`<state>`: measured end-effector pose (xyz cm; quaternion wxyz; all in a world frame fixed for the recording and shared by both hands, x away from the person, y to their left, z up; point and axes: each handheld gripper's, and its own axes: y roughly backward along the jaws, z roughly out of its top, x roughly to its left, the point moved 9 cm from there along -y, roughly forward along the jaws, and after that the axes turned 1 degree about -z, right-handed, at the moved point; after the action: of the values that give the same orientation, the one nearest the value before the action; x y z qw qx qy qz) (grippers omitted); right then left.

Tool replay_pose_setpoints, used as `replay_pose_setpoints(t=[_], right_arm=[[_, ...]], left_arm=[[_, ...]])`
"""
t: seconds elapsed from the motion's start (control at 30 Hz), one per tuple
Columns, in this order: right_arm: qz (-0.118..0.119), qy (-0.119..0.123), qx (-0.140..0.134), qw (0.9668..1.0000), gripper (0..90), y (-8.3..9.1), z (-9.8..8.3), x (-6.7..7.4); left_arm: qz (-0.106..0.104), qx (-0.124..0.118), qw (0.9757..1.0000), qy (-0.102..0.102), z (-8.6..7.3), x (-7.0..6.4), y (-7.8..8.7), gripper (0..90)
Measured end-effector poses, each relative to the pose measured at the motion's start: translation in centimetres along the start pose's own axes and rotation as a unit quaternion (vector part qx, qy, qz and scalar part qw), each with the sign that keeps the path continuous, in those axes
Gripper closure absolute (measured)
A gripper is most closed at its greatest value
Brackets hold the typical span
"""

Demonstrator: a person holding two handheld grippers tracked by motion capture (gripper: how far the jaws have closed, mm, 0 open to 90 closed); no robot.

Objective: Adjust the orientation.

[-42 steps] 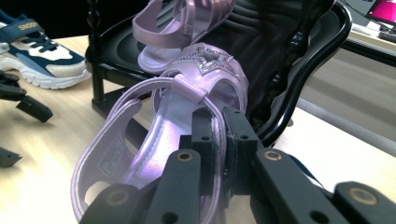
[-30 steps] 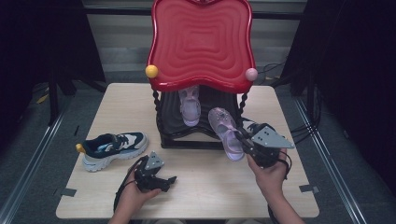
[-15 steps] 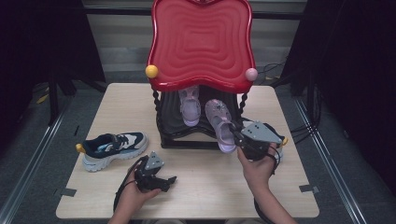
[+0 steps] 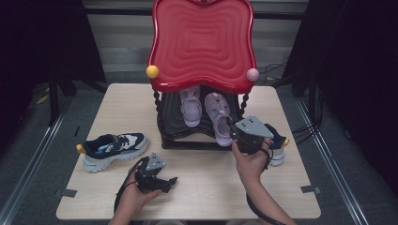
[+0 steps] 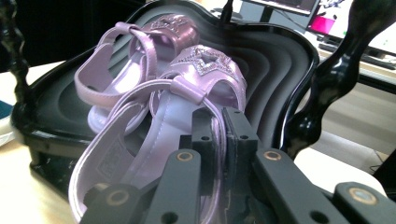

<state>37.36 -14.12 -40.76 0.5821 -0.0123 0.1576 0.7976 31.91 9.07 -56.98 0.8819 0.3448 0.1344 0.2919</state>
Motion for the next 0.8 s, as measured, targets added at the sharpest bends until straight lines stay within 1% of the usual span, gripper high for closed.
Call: replay_pose_setpoints(t=[0.2,0.33,0.47,0.6,0.8], right_arm=[[-0.009,-0.003,-0.003,1.0,83.5,-0.8,0.4,0.0],[-0.017,-0.016,-0.004,0.9997,83.5,-1.2,0.5,0.2],[-0.022,-0.015,-0.003,0.9996,83.5,-1.8,0.5,0.3],[-0.028,-0.021,-0.003,0.9994,83.5,-2.3,0.4,0.4],[-0.04,-0.018,-0.005,0.999,83.4,-2.9,0.6,0.3]], left_arm=[[0.0,0.0,1.0,0.0,0.0,0.0,0.0,15.6],[0.0,0.0,1.0,0.0,0.0,0.0,0.0,15.6],[0.0,0.0,1.0,0.0,0.0,0.0,0.0,15.6],[0.0,0.0,1.0,0.0,0.0,0.0,0.0,15.6],[0.0,0.0,1.0,0.0,0.0,0.0,0.0,15.6]])
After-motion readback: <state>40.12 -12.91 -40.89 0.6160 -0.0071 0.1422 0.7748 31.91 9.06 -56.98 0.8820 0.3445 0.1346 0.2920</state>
